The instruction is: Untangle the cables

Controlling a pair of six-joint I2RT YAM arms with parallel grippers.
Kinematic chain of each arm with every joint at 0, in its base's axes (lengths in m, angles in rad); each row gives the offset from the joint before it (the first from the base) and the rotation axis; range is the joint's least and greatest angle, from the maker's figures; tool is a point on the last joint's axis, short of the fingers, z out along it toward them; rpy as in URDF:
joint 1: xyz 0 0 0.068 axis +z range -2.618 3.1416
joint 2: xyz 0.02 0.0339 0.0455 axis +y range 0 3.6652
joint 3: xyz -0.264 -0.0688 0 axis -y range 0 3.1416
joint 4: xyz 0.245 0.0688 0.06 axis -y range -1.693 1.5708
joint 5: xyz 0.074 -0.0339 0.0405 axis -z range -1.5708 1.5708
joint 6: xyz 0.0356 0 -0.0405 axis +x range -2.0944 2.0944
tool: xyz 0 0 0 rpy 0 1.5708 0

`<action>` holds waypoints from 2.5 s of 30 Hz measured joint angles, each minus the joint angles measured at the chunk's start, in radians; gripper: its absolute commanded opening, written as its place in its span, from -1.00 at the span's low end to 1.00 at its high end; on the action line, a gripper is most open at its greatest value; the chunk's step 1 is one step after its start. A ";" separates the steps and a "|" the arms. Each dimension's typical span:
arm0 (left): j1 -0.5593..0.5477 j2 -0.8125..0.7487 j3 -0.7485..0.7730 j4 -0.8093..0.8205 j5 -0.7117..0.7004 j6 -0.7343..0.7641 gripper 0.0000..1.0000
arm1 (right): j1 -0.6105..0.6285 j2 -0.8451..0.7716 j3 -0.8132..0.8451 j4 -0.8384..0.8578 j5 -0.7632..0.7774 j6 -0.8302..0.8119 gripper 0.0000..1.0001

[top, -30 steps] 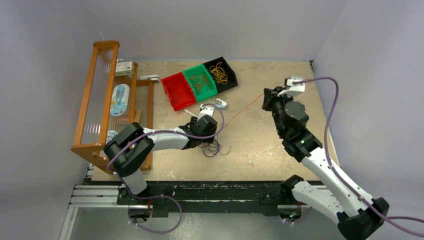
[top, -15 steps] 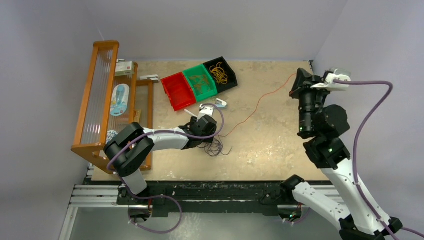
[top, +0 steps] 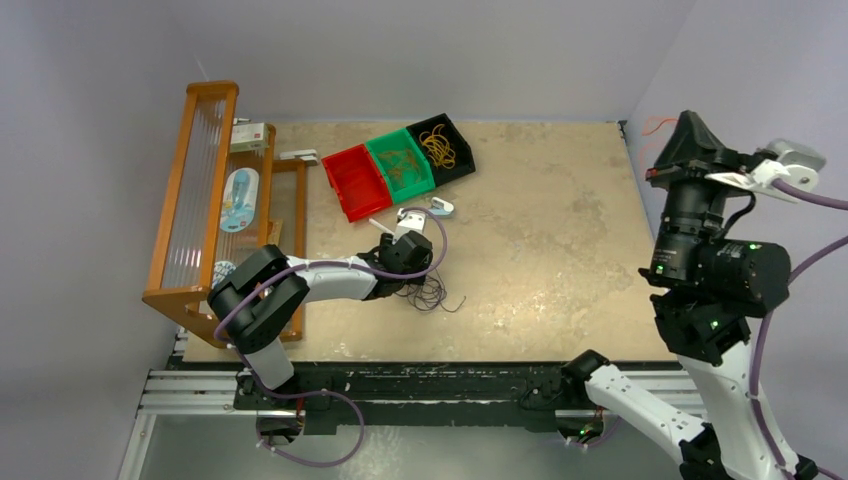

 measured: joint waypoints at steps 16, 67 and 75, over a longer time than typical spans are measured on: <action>0.001 -0.032 -0.019 -0.037 -0.021 0.001 -0.84 | 0.000 0.035 -0.010 -0.092 0.003 0.032 -1.00; 0.001 -0.236 -0.053 -0.135 -0.140 -0.001 -0.25 | -0.259 0.661 -0.368 -0.407 -0.466 0.614 0.94; 0.001 -0.235 -0.053 -0.137 -0.140 0.000 -0.24 | -0.296 0.774 -0.298 -0.399 -0.502 0.599 0.91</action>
